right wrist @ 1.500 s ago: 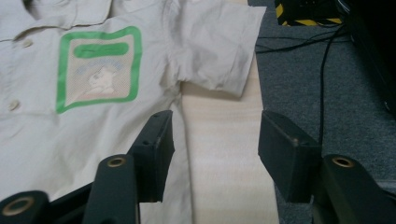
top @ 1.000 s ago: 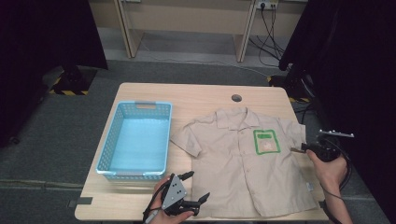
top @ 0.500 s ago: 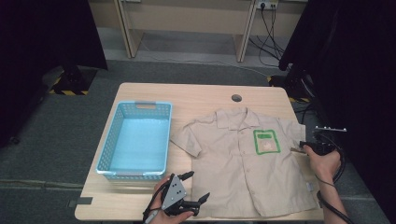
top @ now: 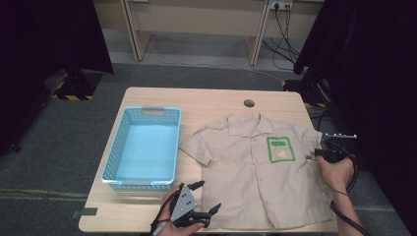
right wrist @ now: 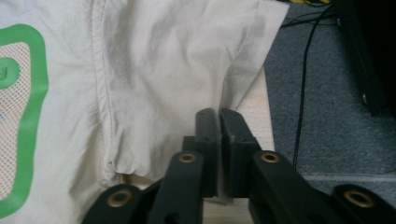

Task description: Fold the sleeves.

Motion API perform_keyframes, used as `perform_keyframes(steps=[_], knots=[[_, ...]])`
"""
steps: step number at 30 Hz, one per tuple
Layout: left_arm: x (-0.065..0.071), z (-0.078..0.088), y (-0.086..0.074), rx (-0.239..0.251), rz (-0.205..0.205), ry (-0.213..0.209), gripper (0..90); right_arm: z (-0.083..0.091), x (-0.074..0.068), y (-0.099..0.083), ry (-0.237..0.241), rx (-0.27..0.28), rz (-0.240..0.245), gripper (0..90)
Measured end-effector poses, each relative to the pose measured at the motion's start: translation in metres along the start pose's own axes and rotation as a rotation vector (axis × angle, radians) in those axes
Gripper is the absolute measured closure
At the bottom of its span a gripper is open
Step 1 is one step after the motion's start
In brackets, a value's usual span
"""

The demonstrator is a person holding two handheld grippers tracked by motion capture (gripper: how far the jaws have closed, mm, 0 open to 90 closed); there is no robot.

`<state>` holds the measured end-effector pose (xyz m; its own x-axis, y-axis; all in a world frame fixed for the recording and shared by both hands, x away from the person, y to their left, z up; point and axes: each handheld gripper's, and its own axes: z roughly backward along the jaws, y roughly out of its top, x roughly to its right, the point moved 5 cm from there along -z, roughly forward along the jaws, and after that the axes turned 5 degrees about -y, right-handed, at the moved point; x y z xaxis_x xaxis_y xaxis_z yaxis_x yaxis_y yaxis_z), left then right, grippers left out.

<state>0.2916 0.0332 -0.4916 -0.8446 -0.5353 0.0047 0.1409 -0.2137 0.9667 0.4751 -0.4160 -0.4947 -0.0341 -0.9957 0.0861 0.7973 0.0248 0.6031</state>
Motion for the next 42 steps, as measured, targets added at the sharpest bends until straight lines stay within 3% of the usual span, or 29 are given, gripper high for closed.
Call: perform_keyframes(steps=[4, 9, 13, 20, 30, 42], knots=[[0.0, 0.0, 0.0, 0.002, 0.002, 0.001, 15.4, 0.002, 0.0, 0.001, 0.009, -0.014, -0.023, 88.1], [0.0, 0.0, 0.0, 0.0, 0.003, 0.001, 15.4, 0.014, 0.007, 0.006, 0.011, 0.034, -0.049, 88.1], [0.0, 0.0, 0.0, -0.001, 0.001, 0.002, 15.5, 0.035, 0.015, 0.018, 0.003, 0.08, -0.06, 88.1], [0.0, 0.0, 0.0, 0.0, -0.001, 0.001, 15.5, 0.058, 0.015, 0.03, -0.016, 0.155, -0.05, 88.0], [0.0, 0.0, 0.0, 0.0, -0.003, 0.001, 15.5, 0.074, -0.008, 0.039, 0.001, 0.203, 0.028, 87.5], [0.0, 0.0, 0.0, -0.001, -0.004, 0.0, 15.5, 0.066, -0.047, 0.034, 0.077, 0.187, 0.14, 85.8]])
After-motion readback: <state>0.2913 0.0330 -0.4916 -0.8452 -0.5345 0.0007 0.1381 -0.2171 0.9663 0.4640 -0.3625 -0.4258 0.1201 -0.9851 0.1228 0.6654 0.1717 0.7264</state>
